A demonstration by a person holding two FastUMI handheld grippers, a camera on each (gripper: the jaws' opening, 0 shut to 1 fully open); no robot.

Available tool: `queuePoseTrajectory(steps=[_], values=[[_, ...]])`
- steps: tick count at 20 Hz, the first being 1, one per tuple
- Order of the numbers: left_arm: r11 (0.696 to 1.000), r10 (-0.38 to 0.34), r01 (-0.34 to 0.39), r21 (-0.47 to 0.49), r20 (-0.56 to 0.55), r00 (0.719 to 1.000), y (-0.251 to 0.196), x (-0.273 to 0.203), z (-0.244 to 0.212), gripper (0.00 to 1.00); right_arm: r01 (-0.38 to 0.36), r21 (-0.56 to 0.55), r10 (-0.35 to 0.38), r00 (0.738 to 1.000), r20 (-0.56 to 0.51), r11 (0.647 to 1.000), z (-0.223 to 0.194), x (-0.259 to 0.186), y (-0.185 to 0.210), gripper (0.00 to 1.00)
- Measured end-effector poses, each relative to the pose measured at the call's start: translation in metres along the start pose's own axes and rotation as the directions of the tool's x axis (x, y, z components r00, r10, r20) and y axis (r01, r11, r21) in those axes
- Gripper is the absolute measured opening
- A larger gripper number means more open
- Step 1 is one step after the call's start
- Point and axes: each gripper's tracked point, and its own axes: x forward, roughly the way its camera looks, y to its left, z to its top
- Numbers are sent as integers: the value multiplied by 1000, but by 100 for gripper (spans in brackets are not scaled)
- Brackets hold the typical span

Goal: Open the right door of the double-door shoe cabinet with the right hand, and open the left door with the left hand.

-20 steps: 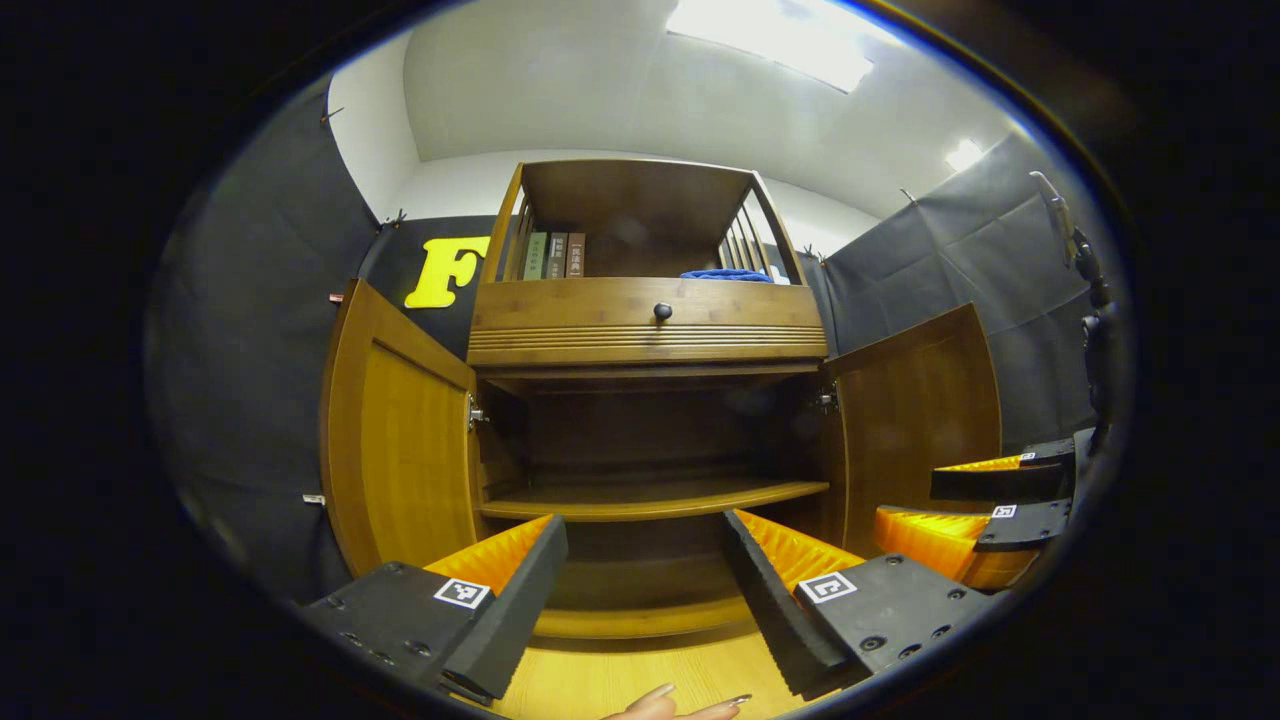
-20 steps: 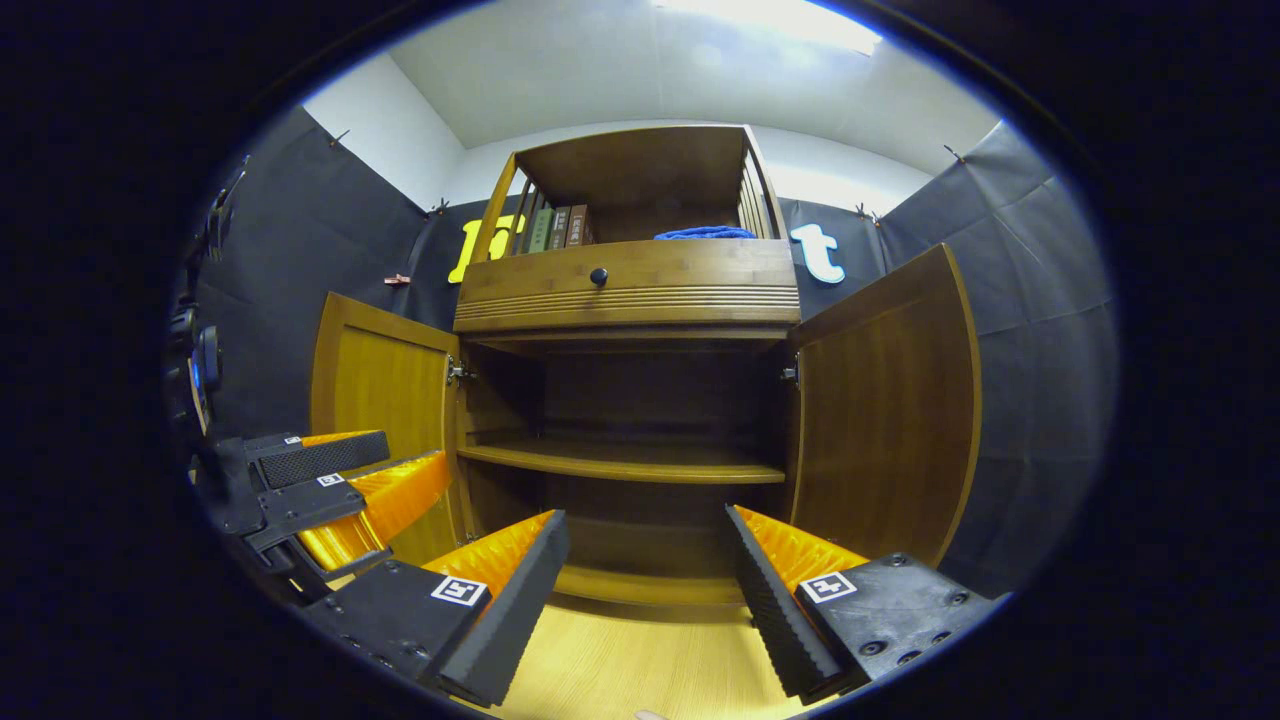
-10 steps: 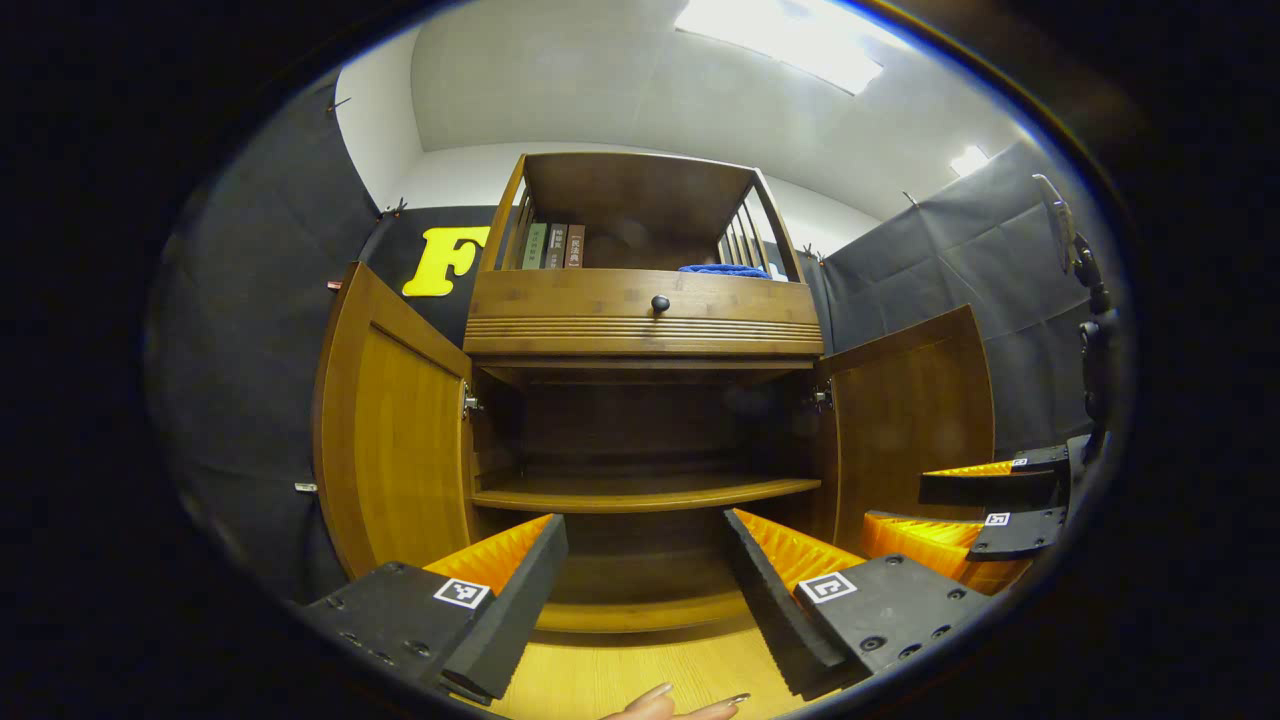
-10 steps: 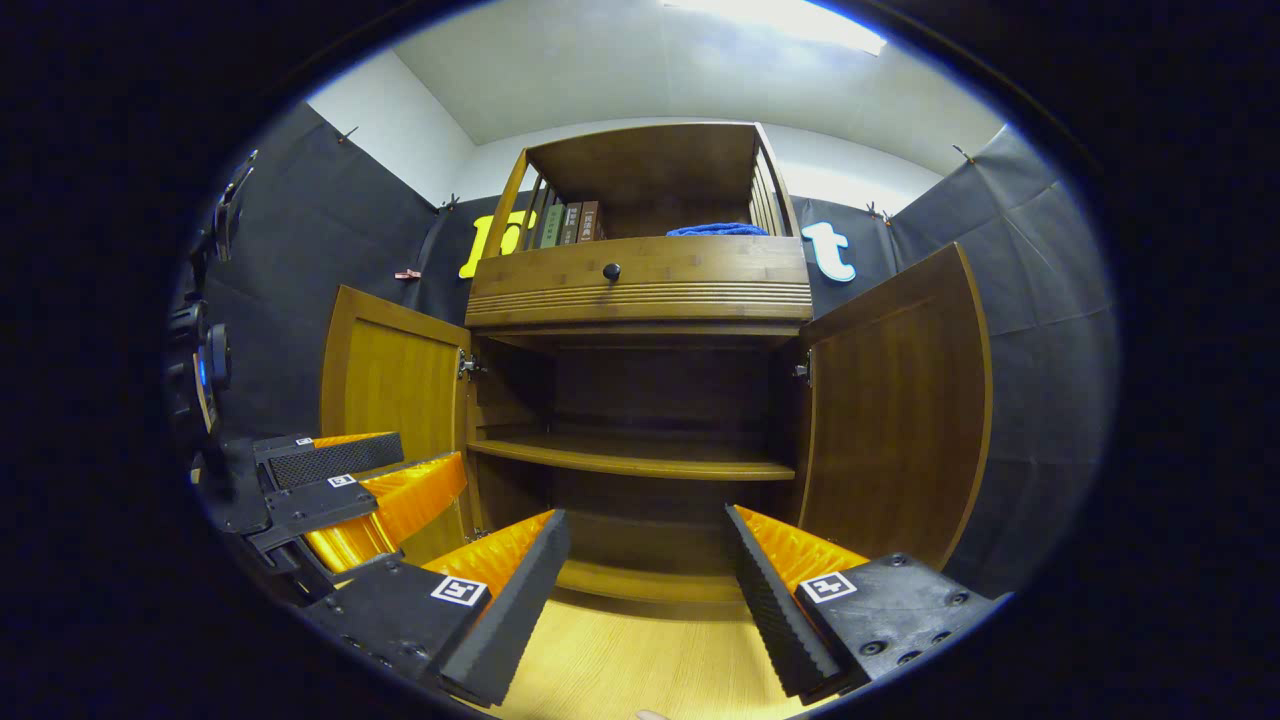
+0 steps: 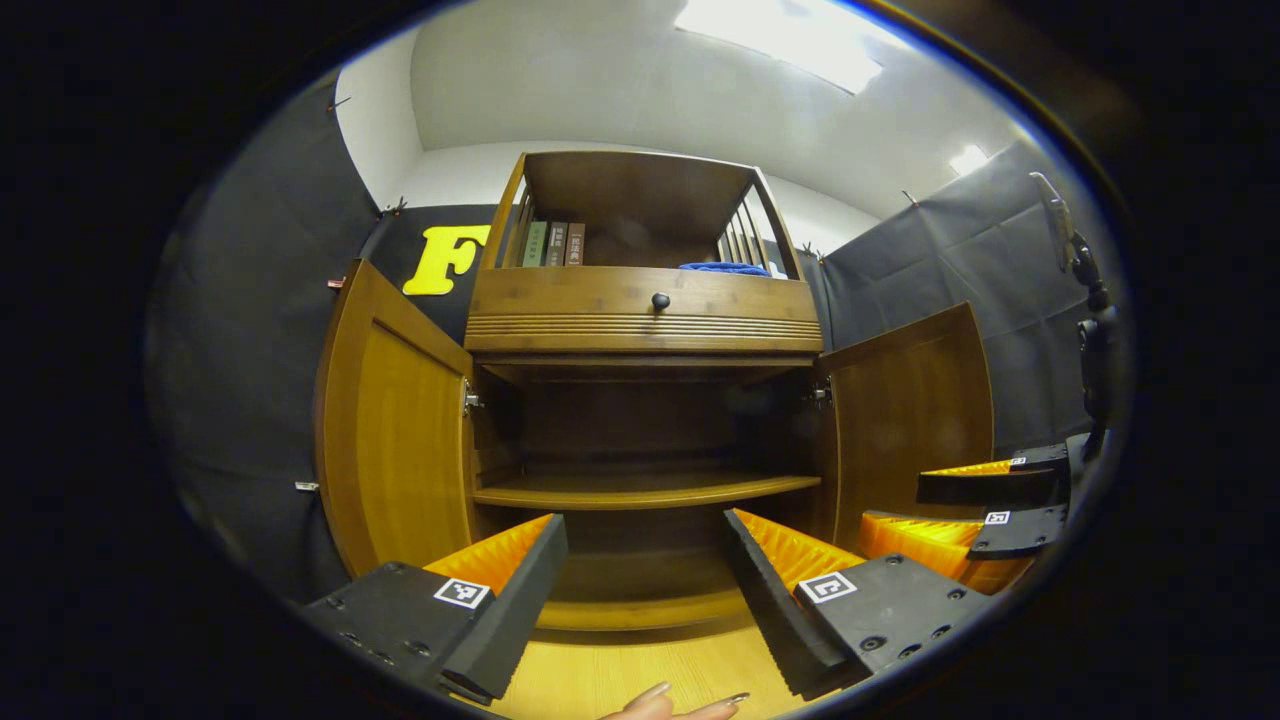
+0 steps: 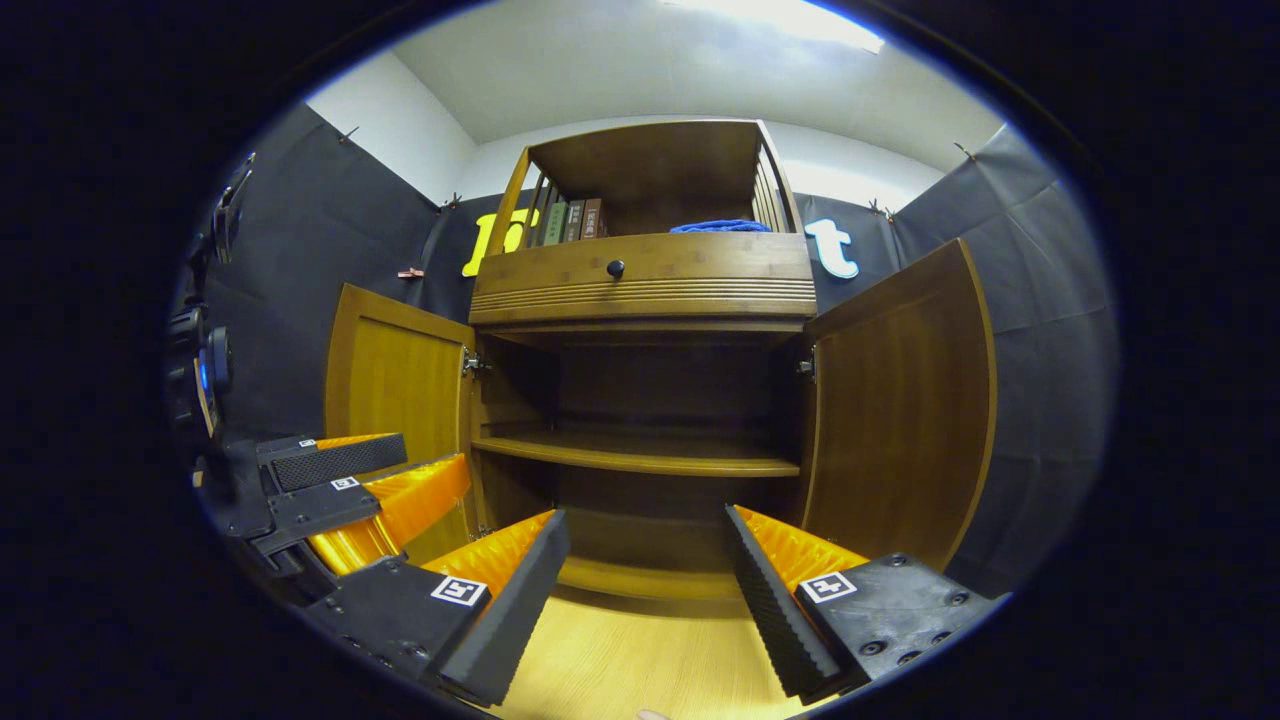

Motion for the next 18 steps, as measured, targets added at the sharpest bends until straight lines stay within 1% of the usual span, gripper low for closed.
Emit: queuePoseTrajectory(steps=[1,3,4,5,6,7,8,9,10,11,12,13,14,15,17,18], values=[[1000,1,-1,-4,1,1000,1,0,1,94,-1,0,1,1000,-2,1000,-1,0,1,98],[1000,6,-6,-6,2,1000,2,-1,1,99,-2,-5,2,1000,-6,1000,-1,0,1,99],[1000,8,-8,-5,3,1000,3,-1,0,96,-3,-6,3,1000,-8,1000,-2,0,1,99],[1000,8,-8,-6,2,1000,3,-1,0,96,-5,-7,5,1000,-10,1000,-3,0,2,99],[1000,6,-6,-7,0,1000,2,-1,-1,96,-8,-8,8,1000,-12,1000,-4,0,3,97],[1000,2,-2,-10,-2,1000,1,-1,-1,96,-11,-8,11,1000,-14,1000,-5,0,4,99],[1000,-4,4,-13,-6,1000,0,-1,-2,96,-15,-8,15,1000,-16,1000,-5,0,6,99],[1000,-10,10,-16,-8,1000,-1,0,-3,99,-18,-7,18,1000,-17,1000,-5,-1,7,99],[1000,-16,16,-20,-10,1000,-2,0,-4,96,-19,-9,19,1000,-18,1000,-6,-1,8,97],[1000,-20,20,-23,-11,1000,-4,0,-4,96,-18,-12,18,1000,-18,1000,-6,-2,8,95],[999,-23,22,-26,-10,1000,-3,0,-4,96,-17,-14,17,1000,-18,1000,-6,-2,7,95],[999,-25,24,-28,-10,1000,-3,0,-4,96,-17,-15,16,1000,-17,1000,-6,-2,8,99],[999,-26,26,-28,-10,1000,-3,-1,-4,96,-15,-15,15,1000,-18,1000,-6,-2,8,99],[999,-27,27,-27,-10,1000,-2,-1,-4,94,-14,-15,13,1000,-18,1000,-6,-2,8,99],[999,-25,25,-25,-11,1000,-1,0,-5,94,-12,-16,11,1000,-21,1000,-7,-2,7,99],[999,-26,25,-26,-12,1000,-1,0,-5,96,-15,-14,14,1000,-23,1000,-8,-1,8,99]])
